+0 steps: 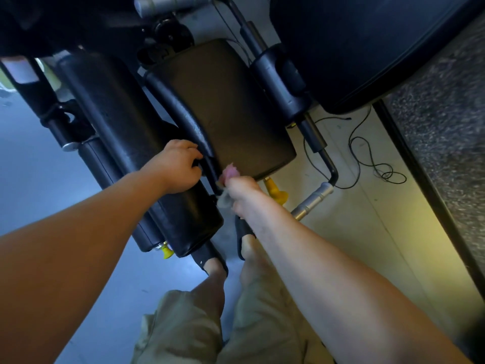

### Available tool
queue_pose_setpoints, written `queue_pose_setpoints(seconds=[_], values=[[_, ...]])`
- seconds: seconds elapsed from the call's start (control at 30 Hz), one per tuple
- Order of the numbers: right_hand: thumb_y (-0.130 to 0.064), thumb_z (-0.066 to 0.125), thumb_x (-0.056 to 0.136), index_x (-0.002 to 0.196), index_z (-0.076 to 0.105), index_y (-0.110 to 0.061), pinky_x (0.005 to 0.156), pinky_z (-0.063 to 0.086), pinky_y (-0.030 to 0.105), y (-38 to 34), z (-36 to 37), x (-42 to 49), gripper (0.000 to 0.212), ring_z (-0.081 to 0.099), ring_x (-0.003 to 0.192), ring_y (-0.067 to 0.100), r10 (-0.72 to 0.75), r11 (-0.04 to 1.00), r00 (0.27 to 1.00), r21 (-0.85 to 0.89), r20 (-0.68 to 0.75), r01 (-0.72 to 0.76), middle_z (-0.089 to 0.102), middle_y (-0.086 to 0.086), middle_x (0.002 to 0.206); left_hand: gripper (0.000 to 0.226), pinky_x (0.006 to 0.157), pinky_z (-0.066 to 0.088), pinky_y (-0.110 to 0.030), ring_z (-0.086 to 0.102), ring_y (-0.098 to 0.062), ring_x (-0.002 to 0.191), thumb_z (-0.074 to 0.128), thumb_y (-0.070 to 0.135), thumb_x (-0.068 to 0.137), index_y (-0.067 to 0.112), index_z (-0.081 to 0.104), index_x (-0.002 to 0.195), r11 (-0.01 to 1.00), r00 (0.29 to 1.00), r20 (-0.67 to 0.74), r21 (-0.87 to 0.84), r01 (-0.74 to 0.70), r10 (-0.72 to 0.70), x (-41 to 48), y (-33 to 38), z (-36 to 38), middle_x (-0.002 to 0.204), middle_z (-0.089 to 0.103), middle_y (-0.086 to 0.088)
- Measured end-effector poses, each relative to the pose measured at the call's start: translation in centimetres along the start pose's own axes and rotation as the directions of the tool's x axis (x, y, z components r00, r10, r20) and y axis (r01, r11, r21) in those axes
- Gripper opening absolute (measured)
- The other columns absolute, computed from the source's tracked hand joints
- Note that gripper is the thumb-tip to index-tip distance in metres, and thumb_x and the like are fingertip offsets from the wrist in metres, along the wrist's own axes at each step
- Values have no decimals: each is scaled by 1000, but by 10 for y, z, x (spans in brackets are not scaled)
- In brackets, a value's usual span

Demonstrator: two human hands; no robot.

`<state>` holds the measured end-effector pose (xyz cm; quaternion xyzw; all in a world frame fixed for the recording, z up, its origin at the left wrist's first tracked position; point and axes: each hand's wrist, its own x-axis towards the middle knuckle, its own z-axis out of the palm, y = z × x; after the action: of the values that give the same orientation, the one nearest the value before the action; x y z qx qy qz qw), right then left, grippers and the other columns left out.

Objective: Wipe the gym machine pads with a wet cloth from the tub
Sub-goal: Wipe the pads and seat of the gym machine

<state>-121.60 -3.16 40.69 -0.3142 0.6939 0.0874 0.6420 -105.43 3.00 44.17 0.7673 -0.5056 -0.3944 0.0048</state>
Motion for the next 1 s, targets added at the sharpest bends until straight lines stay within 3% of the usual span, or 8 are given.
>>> queue_pose_setpoints(seconds=[0.1,0.2,0.3,0.47,0.63,0.73,0.83,1.0], values=[[-26,58,101,109,70,-8,98,56,45,-6,-35,-9,22,70,98,28,35,998,999,-54,38,-33,72,10,103,45,117,30,-39,27,-24,141,53,31,95,16,56,138,999,998,-48,-12,39,-39,-6,7,-5,146,45,-4],[-21,55,101,124,62,-2,89,57,39,-28,-75,-5,31,67,110,32,-186,967,974,-202,-127,158,68,7,111,41,110,37,-41,33,-25,134,50,28,95,17,58,134,997,993,-88,-35,72,-75,-1,17,-11,137,49,-5],[-26,46,103,116,62,-9,75,53,31,-59,-108,6,27,68,91,22,-391,915,885,-212,-251,344,67,4,93,38,107,40,-42,37,-26,128,48,25,95,17,60,129,995,988,-130,-49,82,-88,12,23,-12,132,52,-6],[-16,32,107,153,28,-1,102,41,34,-84,-126,52,49,52,129,35,-488,798,852,-491,-189,349,51,22,142,37,106,40,-39,38,-25,125,49,19,93,14,61,128,994,969,-229,-88,72,-91,31,28,-6,128,54,-6],[-1,41,102,152,41,-14,103,32,18,-95,-121,73,51,47,136,22,-533,672,845,-629,-46,390,49,5,150,36,105,38,-36,38,-25,123,48,12,93,12,60,127,990,947,-302,-121,78,-112,46,29,-10,127,54,-6],[5,44,97,143,52,-14,108,32,19,-98,-112,82,50,49,135,22,-683,556,730,-677,-42,481,53,3,146,35,106,39,-37,39,-27,124,47,10,92,11,62,124,985,932,-334,-138,100,-141,53,22,-16,125,56,-7],[6,49,91,139,57,-6,117,37,40,-92,-80,88,50,46,138,34,-843,260,522,-754,128,603,54,15,145,33,104,41,-39,42,-30,121,48,10,92,9,64,121,980,915,-357,-139,144,-186,57,12,-22,121,58,-9],[6,46,94,152,46,-13,123,27,51,-106,-24,83,61,23,153,38,-851,90,423,-708,311,701,42,10,159,32,101,42,-45,47,-38,110,50,8,83,5,66,111,952,846,-450,-36,304,-287,48,-6,-27,112,62,-15]])
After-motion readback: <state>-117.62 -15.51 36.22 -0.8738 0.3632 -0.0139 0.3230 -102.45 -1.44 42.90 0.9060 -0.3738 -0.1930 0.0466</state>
